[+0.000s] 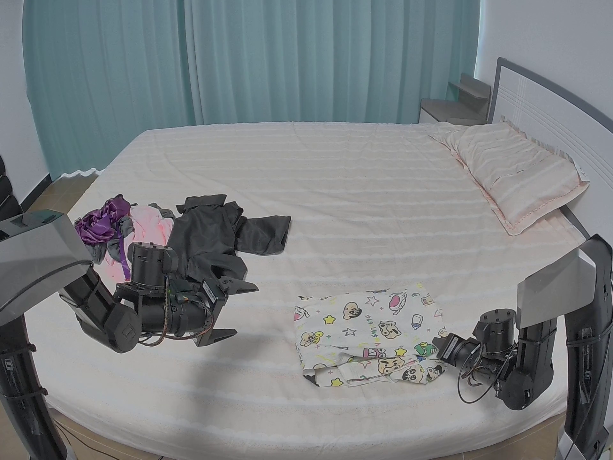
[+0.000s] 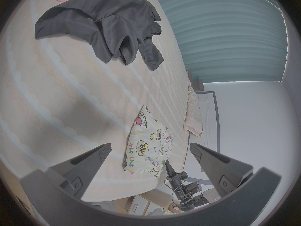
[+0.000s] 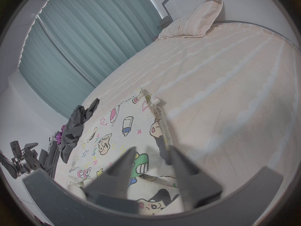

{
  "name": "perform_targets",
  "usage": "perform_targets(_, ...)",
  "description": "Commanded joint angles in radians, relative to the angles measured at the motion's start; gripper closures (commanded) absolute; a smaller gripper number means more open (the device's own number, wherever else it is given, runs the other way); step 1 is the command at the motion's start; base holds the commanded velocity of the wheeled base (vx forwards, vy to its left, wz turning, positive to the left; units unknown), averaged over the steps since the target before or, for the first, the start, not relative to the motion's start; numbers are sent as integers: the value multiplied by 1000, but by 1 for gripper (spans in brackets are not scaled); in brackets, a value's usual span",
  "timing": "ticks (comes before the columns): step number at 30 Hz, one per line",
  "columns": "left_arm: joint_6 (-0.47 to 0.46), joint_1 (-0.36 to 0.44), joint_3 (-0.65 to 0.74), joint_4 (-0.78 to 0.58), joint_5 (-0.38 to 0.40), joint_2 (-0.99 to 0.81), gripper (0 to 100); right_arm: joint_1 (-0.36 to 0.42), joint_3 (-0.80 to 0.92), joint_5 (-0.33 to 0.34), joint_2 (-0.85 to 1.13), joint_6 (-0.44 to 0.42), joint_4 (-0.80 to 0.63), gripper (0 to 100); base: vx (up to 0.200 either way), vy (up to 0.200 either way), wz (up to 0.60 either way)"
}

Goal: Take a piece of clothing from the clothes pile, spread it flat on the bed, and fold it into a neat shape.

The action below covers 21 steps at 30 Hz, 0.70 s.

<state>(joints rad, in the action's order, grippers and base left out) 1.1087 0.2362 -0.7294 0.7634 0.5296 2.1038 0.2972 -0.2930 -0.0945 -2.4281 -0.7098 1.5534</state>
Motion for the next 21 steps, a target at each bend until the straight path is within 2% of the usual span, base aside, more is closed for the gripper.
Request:
perform_targets(1, 0, 0, -1, 1, 0, 2, 0, -1, 3, -2, 0, 1, 13, 100, 0, 0, 0)
perform_targets(9, 0, 0, 1, 1, 0, 2, 0, -7, 46, -7, 27, 9, 13, 100, 0, 0, 0)
perform_targets(15, 0, 0, 1, 1, 0, 2, 0, 3, 114, -2, 155, 21, 13, 100, 0, 0, 0)
perform_targets(21, 0, 0, 1, 1, 0, 2, 0, 11, 160, -1, 192, 35, 13, 100, 0, 0, 0)
